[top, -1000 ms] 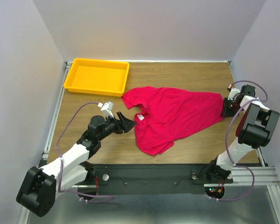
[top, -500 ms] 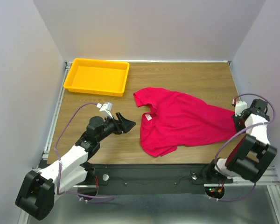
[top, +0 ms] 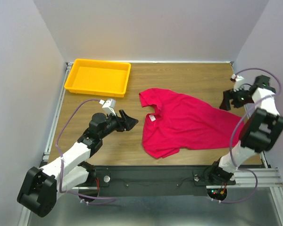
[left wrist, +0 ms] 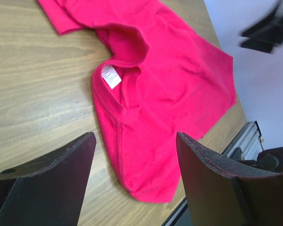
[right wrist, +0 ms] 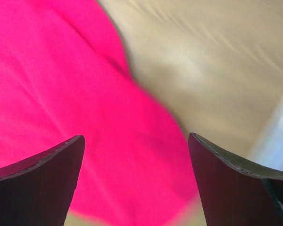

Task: Fold and stack the t-shirts
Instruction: Flatten the tshirt out

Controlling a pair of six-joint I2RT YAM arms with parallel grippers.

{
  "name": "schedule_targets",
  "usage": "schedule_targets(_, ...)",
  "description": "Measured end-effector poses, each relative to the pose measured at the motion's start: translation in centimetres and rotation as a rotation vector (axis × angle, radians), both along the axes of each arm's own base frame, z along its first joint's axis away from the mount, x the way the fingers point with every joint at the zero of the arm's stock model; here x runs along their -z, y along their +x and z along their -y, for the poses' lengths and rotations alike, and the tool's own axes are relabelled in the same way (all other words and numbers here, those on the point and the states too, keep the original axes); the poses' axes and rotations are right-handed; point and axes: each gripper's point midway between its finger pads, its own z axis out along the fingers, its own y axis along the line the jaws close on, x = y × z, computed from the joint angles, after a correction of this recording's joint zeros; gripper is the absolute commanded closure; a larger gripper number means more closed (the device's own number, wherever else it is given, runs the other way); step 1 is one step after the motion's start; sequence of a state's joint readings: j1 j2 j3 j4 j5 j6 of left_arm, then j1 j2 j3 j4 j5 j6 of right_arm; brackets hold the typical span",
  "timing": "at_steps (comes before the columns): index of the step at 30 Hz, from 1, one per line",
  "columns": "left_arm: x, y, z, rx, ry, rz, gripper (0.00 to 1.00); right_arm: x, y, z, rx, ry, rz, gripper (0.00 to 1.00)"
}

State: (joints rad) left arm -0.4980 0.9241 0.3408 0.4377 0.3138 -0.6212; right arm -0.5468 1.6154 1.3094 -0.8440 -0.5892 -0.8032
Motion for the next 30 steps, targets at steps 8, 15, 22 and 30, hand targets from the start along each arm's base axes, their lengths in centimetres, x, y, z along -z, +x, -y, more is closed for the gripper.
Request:
schedule_targets(8, -1.4, 0.3, -0.2, -0.016, -0.014, 0.04, 0.2, 7.7, 8.4, -7.0, -0.161, 0.2, -0.165, 0.12)
schedule_targets(15, -2.6, 0.1, -0.4, -0.025, -0.037, 0.078, 0.2, 7.5, 9.4, -7.7, -0.159, 0.179, -0.174, 0.22)
schedule_targets(22, -2.1, -0.1, -0.5, -0.026, -0.033, 0.064, 0.2, 9.3, 7.6, -8.0, -0.152, 0.169, -0.247, 0.31)
schedule_targets(30, -2.0, -0.1, -0.5, -0.027, -0.032, 0.063, 0.2, 9.7, 7.2, -8.7, -0.165, 0.161, -0.266, 1.0)
